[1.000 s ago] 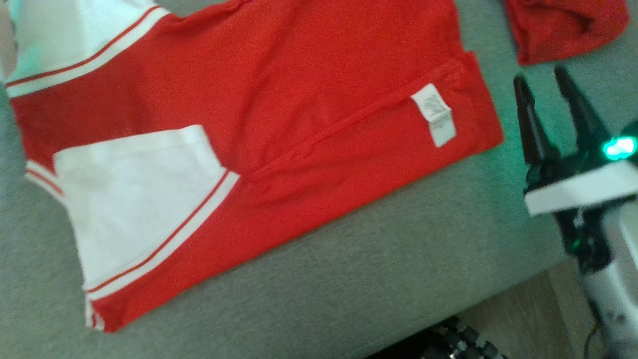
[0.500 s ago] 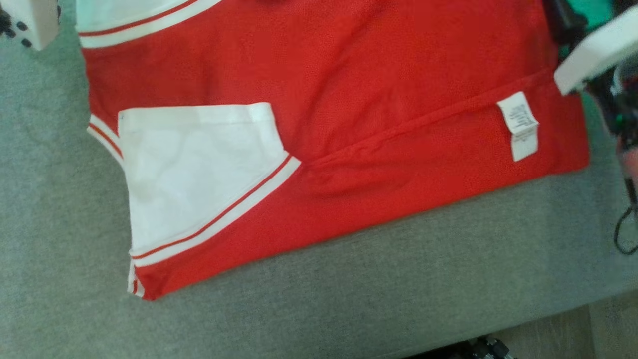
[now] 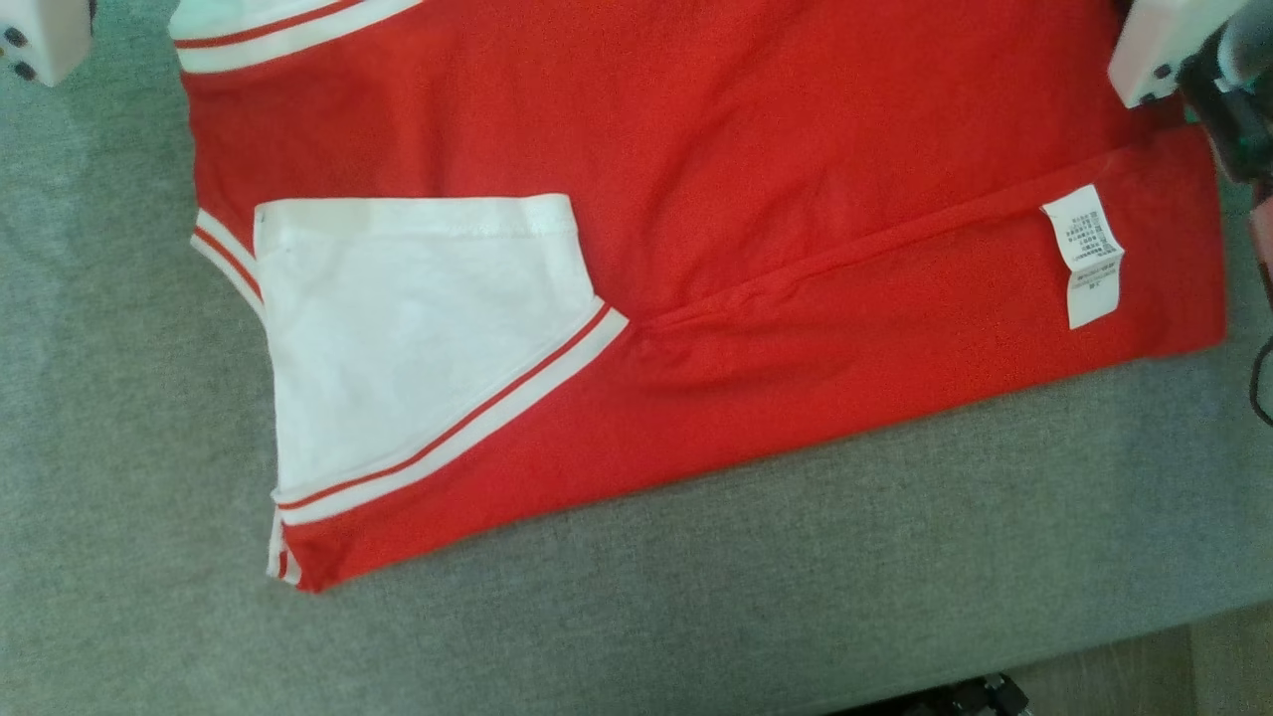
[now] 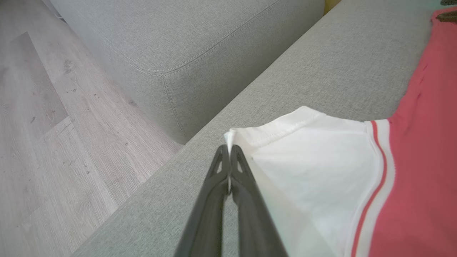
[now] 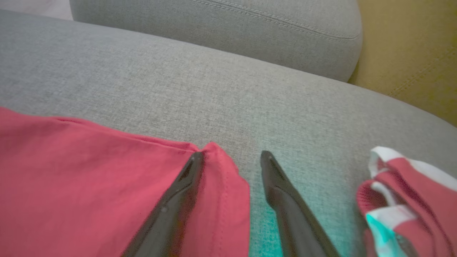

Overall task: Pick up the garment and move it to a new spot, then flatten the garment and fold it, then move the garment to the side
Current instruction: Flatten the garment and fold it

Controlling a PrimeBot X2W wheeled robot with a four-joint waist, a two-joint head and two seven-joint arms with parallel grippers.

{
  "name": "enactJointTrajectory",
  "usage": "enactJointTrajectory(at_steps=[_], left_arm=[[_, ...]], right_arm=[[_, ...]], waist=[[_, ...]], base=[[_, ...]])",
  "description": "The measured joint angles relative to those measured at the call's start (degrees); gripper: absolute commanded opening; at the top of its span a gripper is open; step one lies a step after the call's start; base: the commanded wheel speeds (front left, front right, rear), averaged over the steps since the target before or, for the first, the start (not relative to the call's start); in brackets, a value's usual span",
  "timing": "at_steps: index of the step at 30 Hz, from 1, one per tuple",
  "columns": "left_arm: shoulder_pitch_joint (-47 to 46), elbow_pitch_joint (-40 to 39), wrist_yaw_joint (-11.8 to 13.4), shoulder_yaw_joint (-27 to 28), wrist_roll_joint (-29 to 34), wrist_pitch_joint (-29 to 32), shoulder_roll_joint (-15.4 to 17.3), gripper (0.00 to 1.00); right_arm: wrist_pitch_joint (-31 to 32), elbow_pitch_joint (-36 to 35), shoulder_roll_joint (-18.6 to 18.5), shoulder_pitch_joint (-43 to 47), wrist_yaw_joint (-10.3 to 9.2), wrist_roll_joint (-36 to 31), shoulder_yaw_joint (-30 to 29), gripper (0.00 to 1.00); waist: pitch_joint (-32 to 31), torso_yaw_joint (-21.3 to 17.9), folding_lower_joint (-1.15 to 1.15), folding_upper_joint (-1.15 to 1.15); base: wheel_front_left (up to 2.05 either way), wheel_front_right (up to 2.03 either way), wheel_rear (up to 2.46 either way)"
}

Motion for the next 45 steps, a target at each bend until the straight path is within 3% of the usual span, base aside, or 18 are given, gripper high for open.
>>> enactJointTrajectory(at_steps=[3, 7, 9, 12, 19, 35, 39, 45], left_arm=[[-1.0, 0.42, 0.0, -1.23, -0.58, -0.42, 0.21, 0.0], [-1.61, 1.1, 0.0, -2.58, -1.09, -1.16, 0.26, 0.0], [-2.05, 1.35, 0.0, -3.49, -1.15, -1.42, 0.27, 0.0], [-2.43, 1.52, 0.0, -4.37, -1.69, -2.36, 0.27, 0.0], [-3.99, 2.34, -0.01, -6.06, -1.64, -7.2, 0.27, 0.0], [-5.92, 6.06, -0.01, -7.22, -1.11, -23.61, -0.71, 0.0], [-3.43, 1.98, -0.01, -7.55, -2.47, -25.16, 0.92, 0.0], [5.61, -5.84, 0.98, -8.78, -2.63, -25.85, 6.1, 0.0]], right_arm=[[0.78, 0.75, 0.0, -1.13, 0.0, -0.11, 1.89, 0.43], [2.43, 1.33, 0.01, -2.08, 0.01, 0.62, 3.91, 0.21], [2.85, 1.55, -0.12, -2.52, 0.0, 0.7, 4.56, 0.23], [2.87, 1.74, -0.19, -2.72, 0.0, 0.7, 5.19, 0.0], [0.6, 1.78, -0.31, -2.75, 0.0, 2.15, 5.13, 0.0], [-10.25, -2.81, -2.08, 2.66, 0.0, 12.07, -1.34, 0.0], [-11.44, -5.15, -3.7, 7.67, 0.0, 13.99, -2.01, 0.0], [-13.11, -8.7, -5.56, 15.56, 0.0, 14.66, -3.9, 0.0]], waist=[[-0.16, 0.02, 0.0, 0.0], [-0.49, 0.0, -0.01, 0.0], [-0.61, 0.01, 0.0, 0.0], [-0.79, 0.07, -0.01, 0.0], [-1.32, 0.34, 0.0, 0.0], [-6.28, 1.43, -0.01, 0.0], [-8.27, 2.3, -0.01, 0.0], [-10.67, 4.2, -0.02, 0.0]], base=[[0.0, 0.0, 0.0], [0.0, 0.0, 0.0], [0.0, 0.0, 0.0], [0.0, 0.0, 0.0], [0.0, 0.0, 0.0], [0.0, 0.0, 0.0], [0.0, 0.0, 0.0], [0.0, 0.0, 0.0]])
